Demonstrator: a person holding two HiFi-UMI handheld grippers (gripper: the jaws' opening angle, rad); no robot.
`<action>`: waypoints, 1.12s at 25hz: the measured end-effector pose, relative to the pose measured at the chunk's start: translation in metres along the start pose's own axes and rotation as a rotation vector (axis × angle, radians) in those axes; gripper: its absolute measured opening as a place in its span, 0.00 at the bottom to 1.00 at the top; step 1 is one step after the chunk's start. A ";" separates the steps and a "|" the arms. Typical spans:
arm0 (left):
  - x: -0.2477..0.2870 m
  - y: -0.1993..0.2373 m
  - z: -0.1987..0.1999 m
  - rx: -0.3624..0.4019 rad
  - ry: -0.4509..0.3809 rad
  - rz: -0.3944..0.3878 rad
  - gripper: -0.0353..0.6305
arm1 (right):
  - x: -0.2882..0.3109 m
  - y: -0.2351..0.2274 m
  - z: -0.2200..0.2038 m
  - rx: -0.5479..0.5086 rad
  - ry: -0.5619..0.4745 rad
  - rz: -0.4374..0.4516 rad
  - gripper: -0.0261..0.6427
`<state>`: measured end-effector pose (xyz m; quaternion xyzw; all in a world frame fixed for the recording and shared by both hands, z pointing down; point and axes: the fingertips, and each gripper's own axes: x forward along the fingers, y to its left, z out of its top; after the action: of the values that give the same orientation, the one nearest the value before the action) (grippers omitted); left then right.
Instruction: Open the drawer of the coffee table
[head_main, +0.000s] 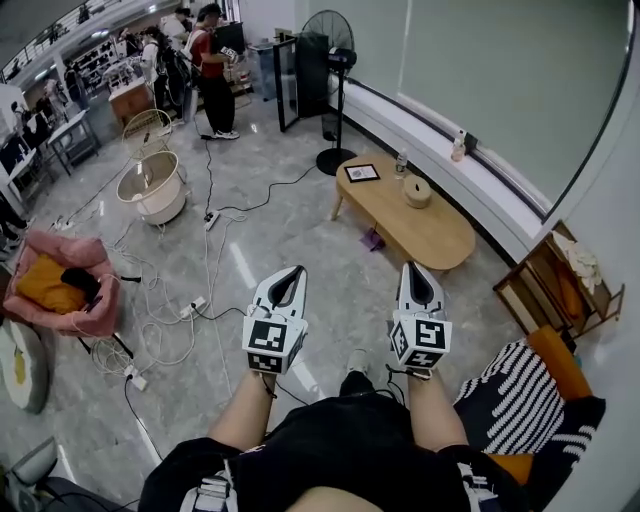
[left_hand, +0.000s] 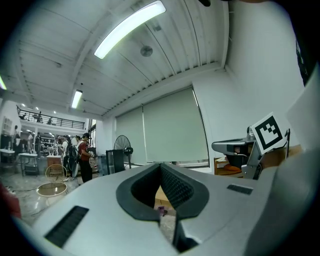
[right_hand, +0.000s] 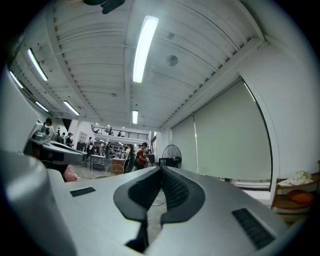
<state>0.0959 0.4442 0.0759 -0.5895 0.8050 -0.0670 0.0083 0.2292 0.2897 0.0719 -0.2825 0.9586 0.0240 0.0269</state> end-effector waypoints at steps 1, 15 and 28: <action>0.011 0.003 -0.001 0.004 0.005 -0.001 0.08 | 0.010 -0.004 -0.002 0.005 0.001 0.000 0.06; 0.258 0.021 0.017 -0.004 0.037 -0.040 0.08 | 0.207 -0.150 -0.023 0.035 0.022 -0.022 0.06; 0.465 -0.020 0.014 0.026 0.076 -0.144 0.08 | 0.335 -0.292 -0.047 0.021 0.062 -0.072 0.06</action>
<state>-0.0259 -0.0050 0.0947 -0.6429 0.7591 -0.1001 -0.0193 0.1046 -0.1390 0.0884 -0.3174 0.9483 0.0042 0.0011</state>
